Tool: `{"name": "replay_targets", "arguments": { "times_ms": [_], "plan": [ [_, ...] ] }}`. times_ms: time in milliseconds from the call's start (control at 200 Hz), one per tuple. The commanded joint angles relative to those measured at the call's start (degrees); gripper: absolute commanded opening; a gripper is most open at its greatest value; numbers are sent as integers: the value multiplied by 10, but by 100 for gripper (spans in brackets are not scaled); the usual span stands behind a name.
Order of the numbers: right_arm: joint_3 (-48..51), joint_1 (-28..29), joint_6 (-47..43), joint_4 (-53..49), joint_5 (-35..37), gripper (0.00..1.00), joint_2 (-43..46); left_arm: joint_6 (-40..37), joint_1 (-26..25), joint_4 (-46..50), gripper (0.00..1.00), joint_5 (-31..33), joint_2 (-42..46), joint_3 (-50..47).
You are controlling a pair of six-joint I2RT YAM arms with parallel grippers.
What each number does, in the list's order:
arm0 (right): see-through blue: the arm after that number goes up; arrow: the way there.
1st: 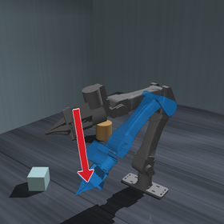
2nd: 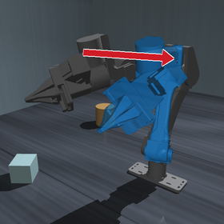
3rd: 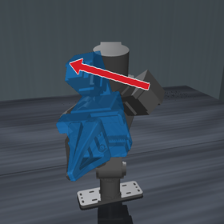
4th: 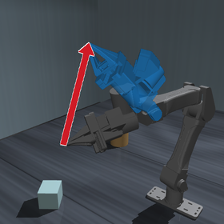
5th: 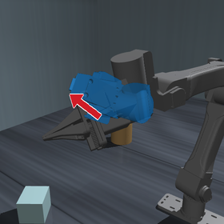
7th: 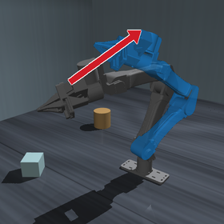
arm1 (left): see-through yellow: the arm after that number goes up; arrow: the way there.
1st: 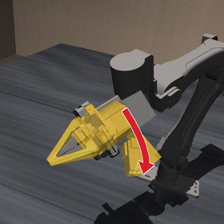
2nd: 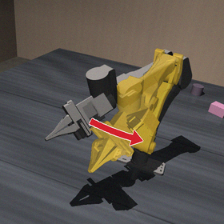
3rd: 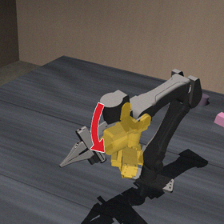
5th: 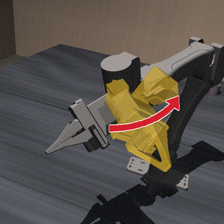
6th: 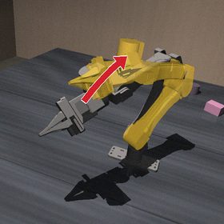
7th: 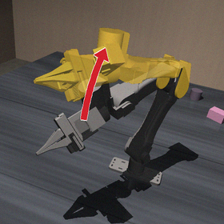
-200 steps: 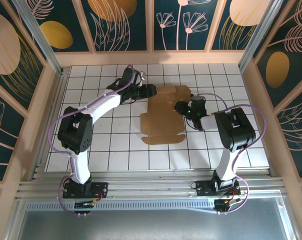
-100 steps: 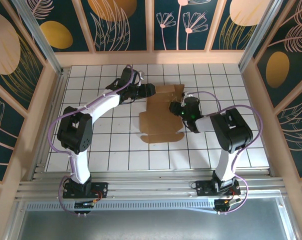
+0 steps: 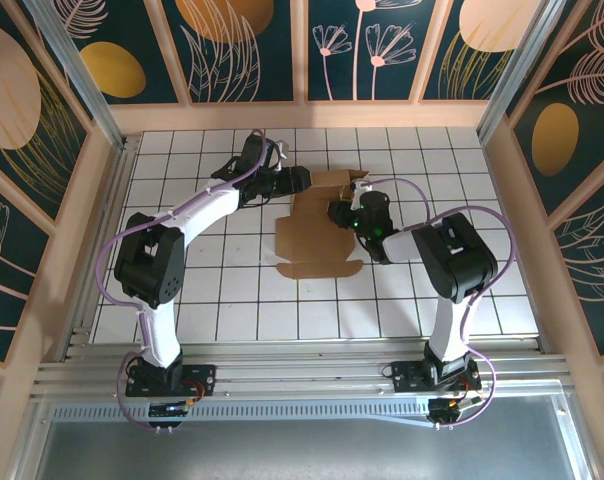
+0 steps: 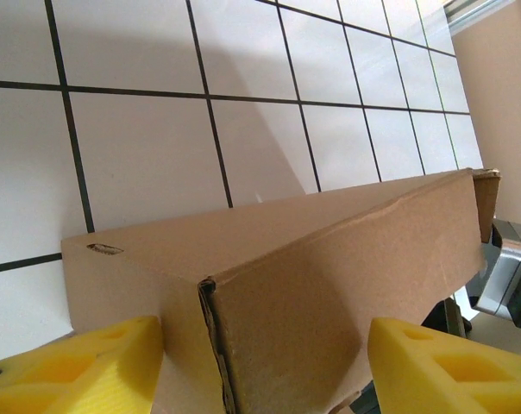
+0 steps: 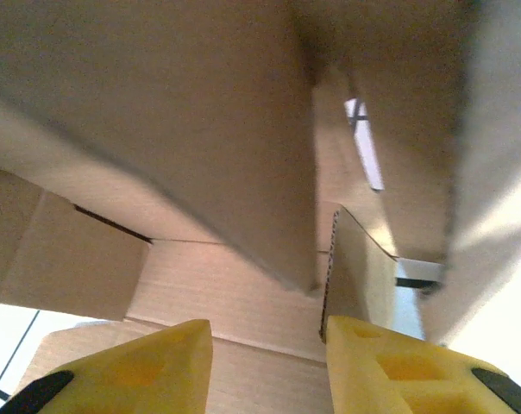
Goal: Fold the paper box
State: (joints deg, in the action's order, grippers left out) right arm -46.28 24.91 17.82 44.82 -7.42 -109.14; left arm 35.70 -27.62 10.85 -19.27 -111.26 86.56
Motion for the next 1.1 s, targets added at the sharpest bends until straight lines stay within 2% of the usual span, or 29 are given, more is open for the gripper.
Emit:
{"name": "replay_targets", "arguments": {
  "times_ms": [0, 210, 340, 471, 671, 811, 911, 936, 1026, 1096],
  "plan": [
    [-10, 18, -15, -5, -59, 42, -27, 12, -5, 5, 64, -34, -18, -10],
    [-17, 22, -25, -12, -76, 45, -29, 13, -5, 7, 64, -32, -18, -9],
    [-13, 20, -20, -25, -57, 45, -13, 12, -5, 10, 64, -24, -17, -8],
    [19, 16, -16, -26, -40, 45, 39, 10, -4, 15, 65, -2, -16, -2],
    [91, -10, -18, -42, -42, 52, 170, 2, 1, 36, 66, 14, -37, 32],
    [111, -61, -23, -93, -69, 59, 265, -1, 1, 39, 66, 11, -45, 42],
    [127, -115, -14, -96, -59, 64, 310, 0, 1, 38, 66, 8, -46, 41],
    [125, -128, -20, -101, -64, 64, 312, 0, 1, 39, 66, 7, -46, 40],
    [102, -168, -60, -120, -101, 80, 294, 2, 1, 36, 65, 2, -47, 40],
    [64, -198, -86, -147, -159, 84, 249, 5, 1, 35, 65, -1, -48, 41]
  ]
}}
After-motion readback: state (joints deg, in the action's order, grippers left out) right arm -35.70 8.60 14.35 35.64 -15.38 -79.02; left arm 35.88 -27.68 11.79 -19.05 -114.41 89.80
